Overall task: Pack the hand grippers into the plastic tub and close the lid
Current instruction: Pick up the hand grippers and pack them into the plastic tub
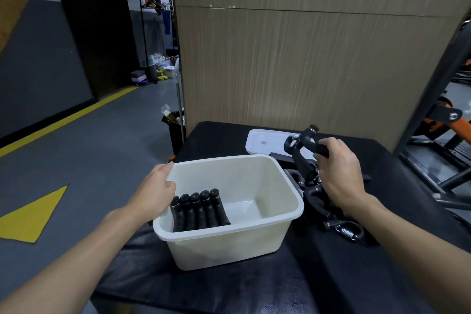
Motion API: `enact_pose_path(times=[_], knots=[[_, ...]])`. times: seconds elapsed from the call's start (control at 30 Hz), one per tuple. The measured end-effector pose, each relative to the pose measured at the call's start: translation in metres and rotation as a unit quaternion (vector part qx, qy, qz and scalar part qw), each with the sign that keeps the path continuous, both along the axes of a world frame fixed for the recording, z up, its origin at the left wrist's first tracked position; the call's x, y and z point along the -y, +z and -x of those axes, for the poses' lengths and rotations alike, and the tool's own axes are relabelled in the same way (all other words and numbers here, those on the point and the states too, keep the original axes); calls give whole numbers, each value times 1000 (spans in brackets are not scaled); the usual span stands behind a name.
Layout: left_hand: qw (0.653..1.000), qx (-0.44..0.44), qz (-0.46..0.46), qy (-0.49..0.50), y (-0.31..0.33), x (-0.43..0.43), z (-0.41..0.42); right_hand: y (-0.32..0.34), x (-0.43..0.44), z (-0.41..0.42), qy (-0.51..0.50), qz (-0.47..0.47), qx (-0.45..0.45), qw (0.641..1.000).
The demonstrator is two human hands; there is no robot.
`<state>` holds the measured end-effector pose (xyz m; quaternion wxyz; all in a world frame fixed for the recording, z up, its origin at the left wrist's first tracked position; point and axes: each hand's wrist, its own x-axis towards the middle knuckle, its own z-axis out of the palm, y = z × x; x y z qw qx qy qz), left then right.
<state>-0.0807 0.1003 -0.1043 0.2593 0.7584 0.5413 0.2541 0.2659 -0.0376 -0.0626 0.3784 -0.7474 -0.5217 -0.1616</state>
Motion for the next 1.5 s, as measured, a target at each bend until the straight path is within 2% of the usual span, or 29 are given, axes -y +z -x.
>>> enact_pose_path(times=[0.13, 0.23, 0.3, 0.37, 0.43, 0.5, 0.57, 0.63, 0.7, 0.77, 0.8, 0.83, 0.87, 0.93, 1.0, 1.13, 1.2, 1.23, 1.27, 1.3, 1.33, 1.4, 1.5], knots=[[1000, -11, -27, -6, 6, 7, 0, 20, 2, 24, 57, -78, -36, 995], [988, -87, -129, 0, 15, 11, 3, 30, 1, 48, 110, -78, -52, 990], [981, -69, -180, 3, 29, 13, -1, 32, 1, 65, 152, -58, -55, 985], [988, 53, -145, -11, 47, 19, -13, 30, 0, 82, 194, -45, -22, 980], [978, 206, -14, -28, 64, 26, -30, 27, -2, 96, 234, -41, 29, 971], [931, 326, 157, -41, 75, 31, -45, 23, -4, 109, 262, -39, 64, 962], [870, 417, 259, -56, 76, 33, -53, 20, -4, 117, 287, -33, 65, 955], [851, 456, 256, -42, 73, 34, -55, 20, -2, 123, 303, -10, 33, 952], [860, 462, 217, -13, 65, 33, -55, 25, 1, 126, 311, 37, -45, 949], [878, 444, 180, 2, 58, 31, -54, 34, 2, 133, 327, 71, -191, 923], [886, 433, 166, 8, 56, 30, -53, 39, 1, 135, 338, 70, -282, 895], [893, 423, 155, 10, 54, 29, -53, 44, -3, 135, 340, 62, -344, 873], [899, 413, 147, 6, 52, 28, -54, 49, -8, 134, 336, 61, -357, 870], [905, 403, 137, -19, 53, 31, -57, 57, -17, 131, 340, 105, -307, 883], [904, 407, 123, -41, 56, 34, -61, 58, -26, 131, 374, 143, -300, 866], [919, 380, 82, -71, 58, 32, -61, 54, -36, 133, 386, 105, -321, 858], [960, 274, 22, -56, 55, 25, -50, 55, -40, 131, 362, 87, -299, 879], [985, 163, -41, -36, 51, 20, -41, 55, -43, 128, 339, 84, -270, 897], [994, 37, -105, -9, 45, 17, -30, 54, -46, 124, 315, 87, -237, 915], [987, -62, -148, 11, 40, 15, -18, 54, -50, 119, 294, 100, -203, 928], [980, -121, -156, 21, 36, 15, -8, 52, -53, 116, 279, 123, -171, 937], [980, -162, -115, 22, 28, 16, 4, 45, -60, 112, 254, 180, -97, 945], [988, -148, -35, 16, 20, 16, 5, 27, -70, 111, 236, 242, -42, 940]])
